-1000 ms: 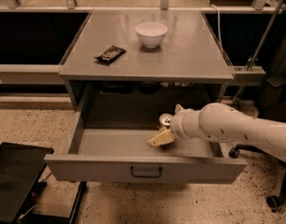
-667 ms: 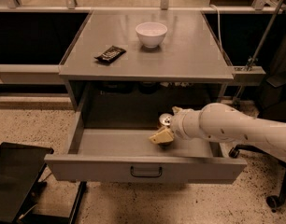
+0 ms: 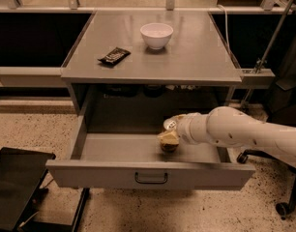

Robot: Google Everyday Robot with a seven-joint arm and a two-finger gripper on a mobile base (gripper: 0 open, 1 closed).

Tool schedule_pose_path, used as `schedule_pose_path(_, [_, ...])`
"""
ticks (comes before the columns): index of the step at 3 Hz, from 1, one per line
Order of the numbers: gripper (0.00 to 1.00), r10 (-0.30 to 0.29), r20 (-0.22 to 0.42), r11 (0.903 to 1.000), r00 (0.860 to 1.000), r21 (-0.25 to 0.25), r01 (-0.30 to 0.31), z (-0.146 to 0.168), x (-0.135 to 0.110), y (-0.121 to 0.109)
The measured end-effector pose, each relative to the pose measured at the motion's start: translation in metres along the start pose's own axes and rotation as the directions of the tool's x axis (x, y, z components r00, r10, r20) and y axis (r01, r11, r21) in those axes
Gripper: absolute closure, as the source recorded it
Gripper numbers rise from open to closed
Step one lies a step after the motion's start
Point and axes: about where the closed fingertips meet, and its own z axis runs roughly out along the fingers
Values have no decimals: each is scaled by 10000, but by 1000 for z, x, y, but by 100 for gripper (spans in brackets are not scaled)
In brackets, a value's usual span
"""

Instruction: Pick orange can from top drawer and place on counter

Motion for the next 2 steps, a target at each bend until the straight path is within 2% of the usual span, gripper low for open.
schedule_pose_path(1, [89, -234, 151, 9997, 9996, 34, 233, -3, -10, 4])
schedule_pose_path(2, [100, -1079, 814, 9941, 9908, 163, 1070, -24, -62, 12])
